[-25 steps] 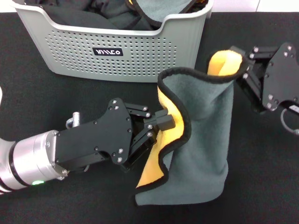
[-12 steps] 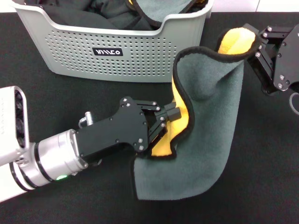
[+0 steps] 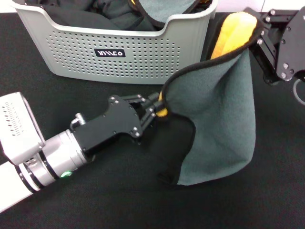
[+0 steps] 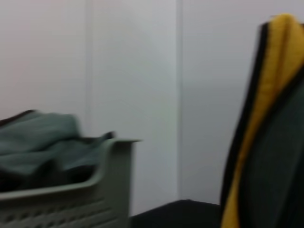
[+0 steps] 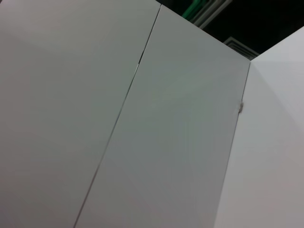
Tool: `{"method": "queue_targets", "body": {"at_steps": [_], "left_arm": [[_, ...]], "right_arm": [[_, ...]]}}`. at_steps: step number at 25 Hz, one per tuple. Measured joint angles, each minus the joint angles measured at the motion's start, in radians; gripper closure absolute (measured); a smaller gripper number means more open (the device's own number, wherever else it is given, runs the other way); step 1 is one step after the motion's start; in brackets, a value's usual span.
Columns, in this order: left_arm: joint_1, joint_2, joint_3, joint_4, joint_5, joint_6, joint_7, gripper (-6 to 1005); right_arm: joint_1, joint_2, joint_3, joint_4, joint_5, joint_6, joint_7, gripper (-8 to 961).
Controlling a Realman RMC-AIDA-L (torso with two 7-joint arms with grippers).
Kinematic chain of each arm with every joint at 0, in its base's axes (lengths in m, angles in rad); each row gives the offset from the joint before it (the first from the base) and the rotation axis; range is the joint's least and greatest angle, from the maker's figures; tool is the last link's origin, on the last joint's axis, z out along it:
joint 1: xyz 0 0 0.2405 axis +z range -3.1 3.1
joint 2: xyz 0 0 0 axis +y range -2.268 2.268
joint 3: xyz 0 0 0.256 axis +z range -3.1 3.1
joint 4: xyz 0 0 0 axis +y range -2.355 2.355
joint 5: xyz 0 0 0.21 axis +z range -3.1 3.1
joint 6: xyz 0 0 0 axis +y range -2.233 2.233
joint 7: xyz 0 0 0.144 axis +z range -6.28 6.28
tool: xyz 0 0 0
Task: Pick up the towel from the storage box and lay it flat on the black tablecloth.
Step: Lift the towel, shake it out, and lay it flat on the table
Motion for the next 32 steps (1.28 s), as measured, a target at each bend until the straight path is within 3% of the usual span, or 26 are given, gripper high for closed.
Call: {"method": "queue_targets", "body": {"at_steps": [8, 11, 16, 22, 27, 32], "left_arm": [[0.021, 0.0, 0.003, -0.038, -0.061, 0.001, 0.002, 881], [0.024, 0.0, 0.005, -0.038, -0.058, 0.01, 0.001, 681], [0.043, 0.0, 0.006, -0.029, -0.056, 0.064, 0.001, 441], [0.063, 0.003, 0.006, -0.009, -0.048, 0.12, 0.001, 237], [0.064, 0.004, 0.008, -0.012, -0.031, 0.151, -0.006, 174], [0.063, 0.002, 0.008, -0.018, -0.006, 0.221, -0.01, 176]], "right_arm": [[0.005, 0.009, 0.0, -0.043, -0.023, 0.072, 0.001, 944], [0.009, 0.011, -0.005, -0.045, -0.024, 0.1, 0.002, 943], [0.011, 0.012, -0.007, -0.046, -0.025, 0.124, 0.002, 943], [0.011, 0.014, -0.007, -0.042, -0.026, 0.133, 0.003, 943], [0.011, 0.016, -0.004, -0.04, -0.026, 0.147, 0.003, 943], [0.03, 0.023, -0.006, -0.032, -0.024, 0.185, 0.002, 943]]}}
